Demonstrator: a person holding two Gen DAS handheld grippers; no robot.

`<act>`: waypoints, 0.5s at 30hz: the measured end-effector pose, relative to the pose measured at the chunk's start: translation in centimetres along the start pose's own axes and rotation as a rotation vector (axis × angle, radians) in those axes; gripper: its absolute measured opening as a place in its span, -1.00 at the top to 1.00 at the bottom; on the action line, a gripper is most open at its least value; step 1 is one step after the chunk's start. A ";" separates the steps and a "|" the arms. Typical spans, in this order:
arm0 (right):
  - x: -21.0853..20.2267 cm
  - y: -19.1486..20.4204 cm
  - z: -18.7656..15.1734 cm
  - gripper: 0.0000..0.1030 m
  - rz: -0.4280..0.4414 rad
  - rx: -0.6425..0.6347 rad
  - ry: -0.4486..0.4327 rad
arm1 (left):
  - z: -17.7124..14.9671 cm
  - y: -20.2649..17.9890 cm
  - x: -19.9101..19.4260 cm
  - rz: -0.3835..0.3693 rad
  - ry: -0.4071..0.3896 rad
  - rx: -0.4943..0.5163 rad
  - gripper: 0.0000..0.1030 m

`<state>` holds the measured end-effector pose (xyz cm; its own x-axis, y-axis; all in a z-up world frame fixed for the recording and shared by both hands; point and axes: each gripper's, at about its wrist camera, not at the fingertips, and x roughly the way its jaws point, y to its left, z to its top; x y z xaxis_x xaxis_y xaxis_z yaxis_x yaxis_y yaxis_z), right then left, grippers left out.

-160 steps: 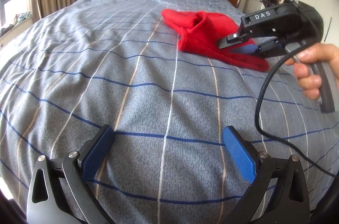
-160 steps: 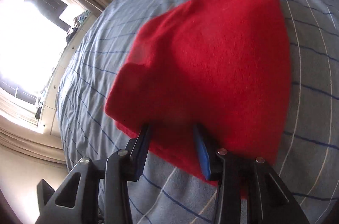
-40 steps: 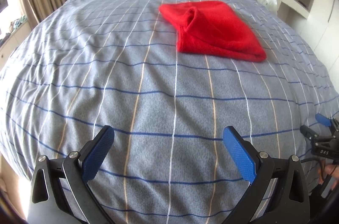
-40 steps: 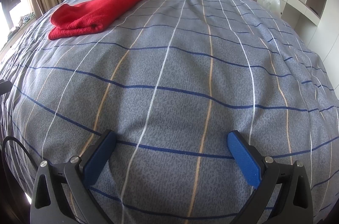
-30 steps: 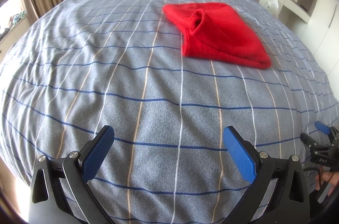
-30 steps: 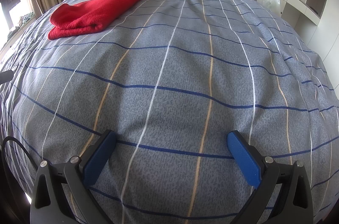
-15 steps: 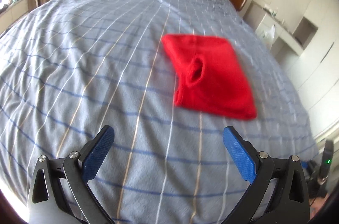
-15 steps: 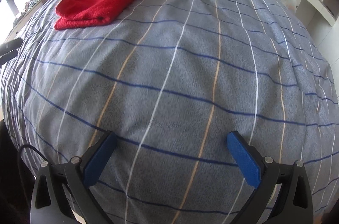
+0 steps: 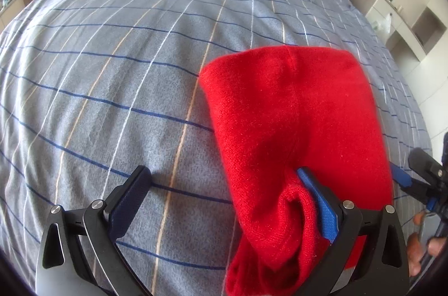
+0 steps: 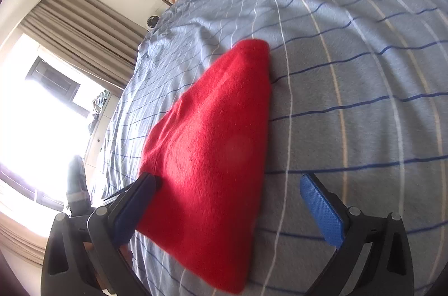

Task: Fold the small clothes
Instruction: 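Grasp the folded sweater's end with the left gripper, then fold the sweater over with the left gripper while the right gripper holds it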

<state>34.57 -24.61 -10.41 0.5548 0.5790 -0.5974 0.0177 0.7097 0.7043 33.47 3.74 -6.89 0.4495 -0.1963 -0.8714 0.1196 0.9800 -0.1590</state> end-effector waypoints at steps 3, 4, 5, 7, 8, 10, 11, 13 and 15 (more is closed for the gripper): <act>2.7 -0.9 0.6 -0.92 0.032 0.073 0.008 | 0.3 -0.1 0.7 -0.003 0.000 0.027 -1.00; 3.1 -0.9 0.7 -0.76 0.029 0.076 0.005 | 0.3 -0.3 0.7 -0.005 -0.002 0.034 -1.00; 3.4 -0.5 0.7 -0.60 0.017 0.064 0.004 | 0.3 -0.6 0.7 -0.016 -0.007 0.040 -0.98; 4.1 0.6 0.8 0.14 -0.029 -0.007 0.030 | 0.3 -1.2 0.7 -0.069 -0.020 0.059 -0.67; 4.2 1.5 0.6 0.16 -0.091 -0.070 0.034 | 0.2 -1.6 0.8 -0.113 -0.019 0.072 0.03; 4.0 3.9 0.0 0.32 -0.186 -0.230 0.010 | 0.0 -2.5 0.8 -0.134 -0.017 0.086 0.45; 3.8 5.3 -0.4 0.34 -0.236 -0.317 -0.008 | -0.1 -2.9 0.3 -0.118 -0.041 0.100 0.55; 3.0 7.7 -1.3 0.38 -0.296 -0.454 -0.051 | 0.1 -3.5 -1.3 -0.120 -0.078 0.111 0.58; 1.7 9.7 -1.5 0.39 -0.292 -0.525 -0.093 | 0.7 -3.9 -3.9 -0.154 -0.138 0.108 0.59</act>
<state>34.41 -16.13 -5.11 0.6596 0.3095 -0.6849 -0.2193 0.9509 0.2185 31.89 0.65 -2.48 0.5341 -0.3533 -0.7680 0.2871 0.9303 -0.2283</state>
